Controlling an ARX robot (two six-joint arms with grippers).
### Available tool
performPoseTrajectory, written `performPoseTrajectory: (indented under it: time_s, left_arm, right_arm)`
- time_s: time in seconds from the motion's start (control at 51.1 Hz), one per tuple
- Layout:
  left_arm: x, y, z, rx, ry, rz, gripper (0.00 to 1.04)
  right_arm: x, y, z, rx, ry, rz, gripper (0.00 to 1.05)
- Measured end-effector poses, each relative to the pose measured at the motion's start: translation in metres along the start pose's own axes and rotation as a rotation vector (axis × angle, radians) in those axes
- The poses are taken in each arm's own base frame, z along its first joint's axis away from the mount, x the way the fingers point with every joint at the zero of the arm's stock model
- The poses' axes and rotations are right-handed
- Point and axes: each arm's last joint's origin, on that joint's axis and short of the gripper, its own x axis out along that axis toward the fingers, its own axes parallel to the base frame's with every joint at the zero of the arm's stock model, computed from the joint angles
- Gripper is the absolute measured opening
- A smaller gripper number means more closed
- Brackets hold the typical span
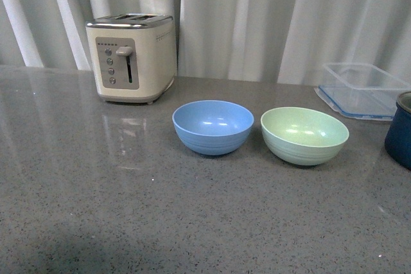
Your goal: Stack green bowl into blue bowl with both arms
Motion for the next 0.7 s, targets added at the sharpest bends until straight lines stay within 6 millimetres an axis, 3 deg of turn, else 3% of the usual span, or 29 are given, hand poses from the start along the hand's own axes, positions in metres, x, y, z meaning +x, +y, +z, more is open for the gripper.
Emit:
performPoseTrajectory:
  time_s: [0.196,0.704]
  left_arm:
    - [-0.011,0.000,-0.010,0.000,-0.006,0.001,0.04]
    - [-0.032,0.000,-0.002,0.000,-0.042,0.001,0.04]
  right_arm:
    - [0.000,0.000,0.000,0.000,0.000,0.000,0.95]
    - [0.000,0.000,0.000,0.000,0.000,0.000,0.95]
